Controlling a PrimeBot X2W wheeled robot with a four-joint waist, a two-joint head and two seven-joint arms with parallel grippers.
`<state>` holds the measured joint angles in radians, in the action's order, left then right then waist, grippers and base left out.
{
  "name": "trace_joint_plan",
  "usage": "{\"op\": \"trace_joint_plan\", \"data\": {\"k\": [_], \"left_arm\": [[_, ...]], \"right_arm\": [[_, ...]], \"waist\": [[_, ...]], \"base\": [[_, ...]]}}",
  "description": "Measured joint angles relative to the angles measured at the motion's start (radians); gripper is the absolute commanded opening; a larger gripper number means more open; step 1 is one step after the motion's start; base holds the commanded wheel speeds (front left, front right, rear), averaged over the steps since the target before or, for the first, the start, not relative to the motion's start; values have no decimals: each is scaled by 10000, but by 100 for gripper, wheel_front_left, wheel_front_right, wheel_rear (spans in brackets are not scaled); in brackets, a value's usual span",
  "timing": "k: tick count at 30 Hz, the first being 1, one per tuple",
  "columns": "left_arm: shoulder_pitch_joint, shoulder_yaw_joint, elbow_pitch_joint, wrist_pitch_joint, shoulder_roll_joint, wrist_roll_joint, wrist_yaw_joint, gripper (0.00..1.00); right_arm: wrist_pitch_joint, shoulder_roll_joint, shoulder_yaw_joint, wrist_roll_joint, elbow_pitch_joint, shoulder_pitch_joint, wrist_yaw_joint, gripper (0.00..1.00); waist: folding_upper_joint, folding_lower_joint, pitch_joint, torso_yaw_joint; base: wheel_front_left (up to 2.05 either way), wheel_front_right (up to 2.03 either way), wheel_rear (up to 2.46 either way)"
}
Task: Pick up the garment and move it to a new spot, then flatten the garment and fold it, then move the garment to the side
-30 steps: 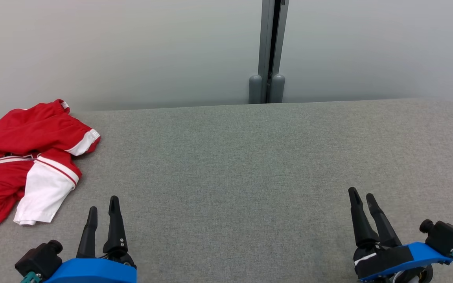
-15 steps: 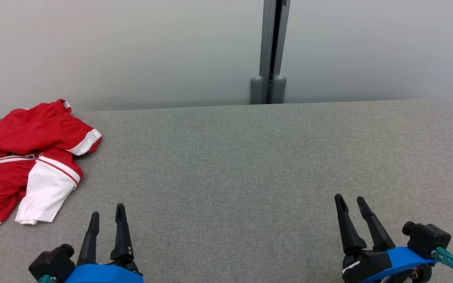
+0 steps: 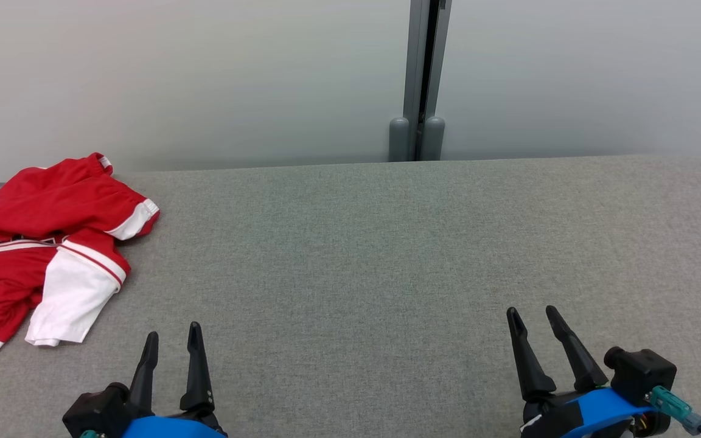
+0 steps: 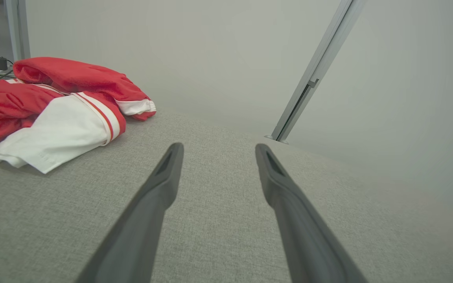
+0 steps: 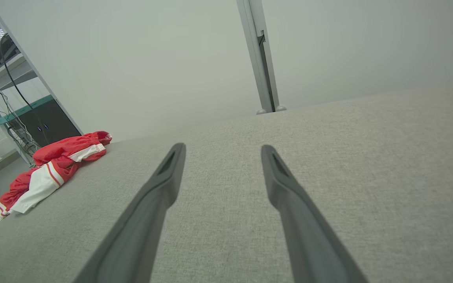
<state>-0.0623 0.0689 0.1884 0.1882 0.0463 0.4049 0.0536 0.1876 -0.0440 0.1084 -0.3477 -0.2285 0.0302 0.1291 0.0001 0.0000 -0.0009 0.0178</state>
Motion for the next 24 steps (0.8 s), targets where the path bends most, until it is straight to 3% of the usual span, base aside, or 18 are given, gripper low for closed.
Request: {"op": "trace_joint_plan", "data": {"k": [24], "left_arm": [[-164, -148, 378, 487, 17, -1645, -10, 100]], "right_arm": [[510, -21, 56, 1820, -73, 26, 13, 100]], "waist": [[0, 0, 33, 54]], "base": [[0, 0, 0]]}}
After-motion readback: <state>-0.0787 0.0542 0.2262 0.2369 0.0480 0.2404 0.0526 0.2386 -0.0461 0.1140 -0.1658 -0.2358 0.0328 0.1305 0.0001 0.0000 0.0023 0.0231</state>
